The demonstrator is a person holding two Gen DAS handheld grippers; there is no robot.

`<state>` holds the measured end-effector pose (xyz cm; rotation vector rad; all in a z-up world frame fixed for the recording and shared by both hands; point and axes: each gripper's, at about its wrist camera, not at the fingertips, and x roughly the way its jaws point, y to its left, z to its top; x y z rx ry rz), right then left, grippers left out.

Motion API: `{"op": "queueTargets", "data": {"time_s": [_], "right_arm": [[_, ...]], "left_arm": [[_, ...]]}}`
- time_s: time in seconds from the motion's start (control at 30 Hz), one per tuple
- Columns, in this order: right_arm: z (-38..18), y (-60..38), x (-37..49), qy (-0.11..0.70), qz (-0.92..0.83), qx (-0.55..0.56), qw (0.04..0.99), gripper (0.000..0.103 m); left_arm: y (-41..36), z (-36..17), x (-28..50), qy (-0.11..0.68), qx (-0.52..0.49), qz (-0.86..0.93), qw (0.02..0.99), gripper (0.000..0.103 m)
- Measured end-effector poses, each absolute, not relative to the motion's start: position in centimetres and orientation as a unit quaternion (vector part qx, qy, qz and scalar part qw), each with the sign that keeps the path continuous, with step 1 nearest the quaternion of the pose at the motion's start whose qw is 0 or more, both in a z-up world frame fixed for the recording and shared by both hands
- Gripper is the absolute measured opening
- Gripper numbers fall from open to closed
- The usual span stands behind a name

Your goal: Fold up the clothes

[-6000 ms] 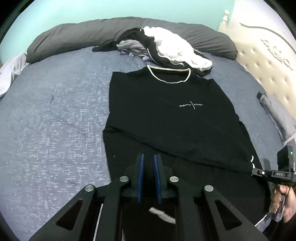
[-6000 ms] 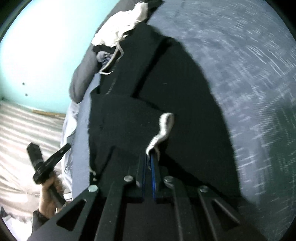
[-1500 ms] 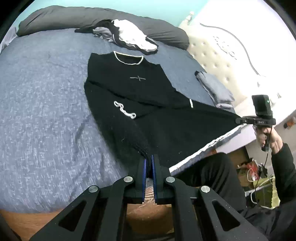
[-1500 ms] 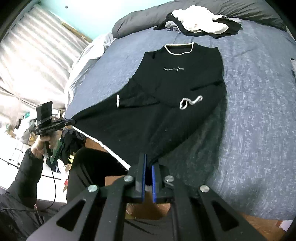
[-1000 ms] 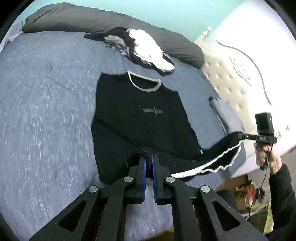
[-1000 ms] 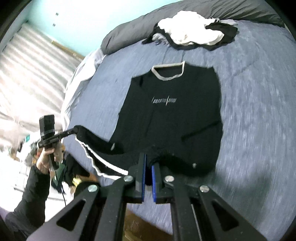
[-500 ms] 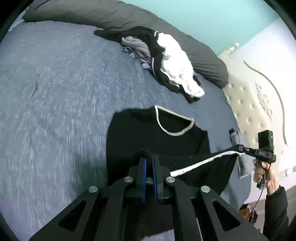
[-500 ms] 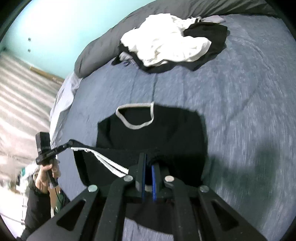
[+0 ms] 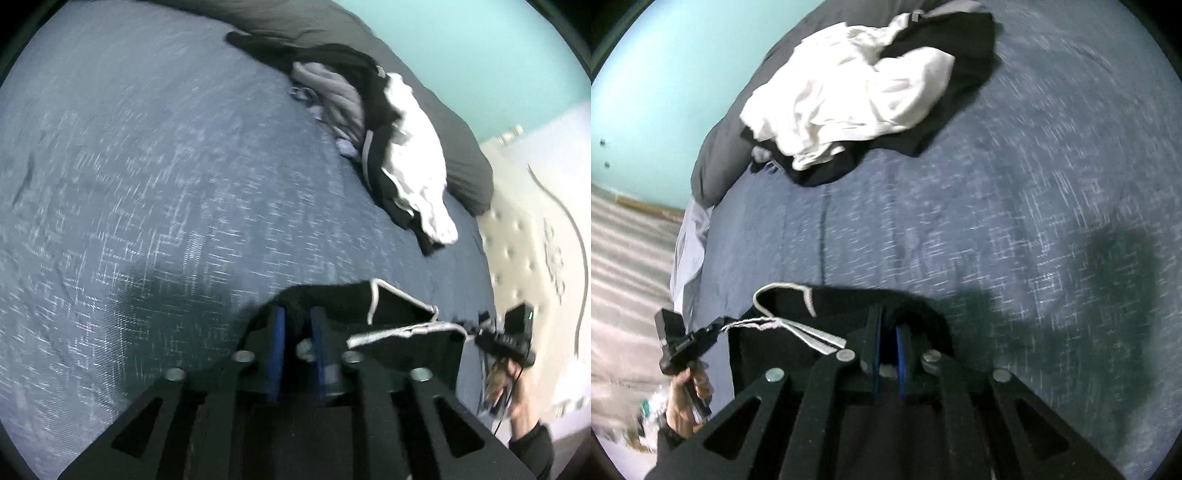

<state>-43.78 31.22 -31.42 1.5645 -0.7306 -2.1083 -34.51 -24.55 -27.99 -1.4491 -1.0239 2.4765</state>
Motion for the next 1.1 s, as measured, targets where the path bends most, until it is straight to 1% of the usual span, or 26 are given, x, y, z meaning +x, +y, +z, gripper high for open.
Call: {"op": "queueTargets", "data": {"time_s": [0.03, 0.07, 0.1, 0.17, 0.2, 0.23, 0.3, 0.37, 0.57, 0.8, 0.87, 0.9, 0.93, 0.97, 1.0, 1.03, 1.1], "right_arm": [[-31.5, 31.4, -43.7, -0.264, -0.759, 0.558, 0.207, 0.01], [-31.4, 31.7, -43.6, -0.266, -0.762, 0.552, 0.209, 0.011], [-31.2, 31.9, -43.5, -0.268, -0.766, 0.543, 0.215, 0.014], [-30.3, 32.5, -43.3, -0.269, -0.779, 0.522, 0.218, 0.037], [-29.6, 33.0, -43.1, -0.27, -0.791, 0.506, 0.215, 0.057], [-29.1, 33.5, -42.9, -0.273, -0.799, 0.492, 0.213, 0.059], [-28.0, 33.8, -42.3, -0.258, -0.813, 0.477, 0.213, 0.059], [-27.5, 33.3, -41.7, -0.216, -0.826, 0.475, 0.213, 0.059], [-28.8, 31.2, -40.3, -0.108, -0.841, 0.489, 0.206, 0.059], [-30.5, 29.4, -41.2, -0.07, -0.848, 0.484, 0.206, 0.059], [-30.6, 28.8, -41.6, -0.057, -0.851, 0.478, 0.211, 0.054], [-30.6, 28.3, -41.7, -0.047, -0.853, 0.474, 0.215, 0.037], [-30.6, 27.9, -41.8, -0.038, -0.854, 0.472, 0.216, 0.022], [-30.7, 27.6, -41.9, -0.03, -0.854, 0.471, 0.217, 0.018], [-30.7, 27.4, -42.0, -0.025, -0.855, 0.471, 0.217, 0.01], [-30.6, 27.5, -42.1, -0.026, -0.856, 0.469, 0.214, 0.005], [-30.3, 28.3, -42.1, -0.039, -0.862, 0.463, 0.204, 0.004]], "left_arm": [[-24.8, -27.9, -34.3, -0.341, -0.465, 0.816, 0.045, 0.043], [-25.2, -27.7, -33.9, -0.343, -0.455, 0.821, 0.043, 0.045], [-25.5, -27.3, -33.5, -0.343, -0.445, 0.826, 0.042, 0.046], [-25.4, -26.8, -32.8, -0.324, -0.441, 0.836, 0.039, 0.047], [-25.3, -26.7, -32.5, -0.314, -0.441, 0.839, 0.043, 0.047], [-25.1, -26.5, -32.2, -0.307, -0.44, 0.843, 0.046, 0.047], [-24.4, -26.2, -31.5, -0.281, -0.436, 0.853, 0.053, 0.047], [-23.8, -26.2, -31.1, -0.254, -0.437, 0.861, 0.055, 0.047], [-22.3, -27.4, -31.8, -0.183, -0.463, 0.867, 0.038, 0.047], [-22.2, -28.4, -33.6, -0.161, -0.459, 0.873, 0.04, 0.048], [-22.1, -28.7, -34.2, -0.161, -0.462, 0.871, 0.039, 0.047], [-22.0, -28.8, -34.4, -0.16, -0.461, 0.872, 0.037, 0.047], [-22.0, -28.9, -34.6, -0.16, -0.46, 0.873, 0.039, 0.041], [-21.9, -29.0, -34.8, -0.16, -0.459, 0.873, 0.042, 0.033], [-21.8, -29.1, -34.9, -0.159, -0.459, 0.873, 0.042, 0.016], [-21.7, -29.1, -35.0, -0.156, -0.458, 0.874, 0.041, 0.007], [-21.6, -28.8, -34.9, -0.151, -0.454, 0.878, 0.039, 0.005]]}}
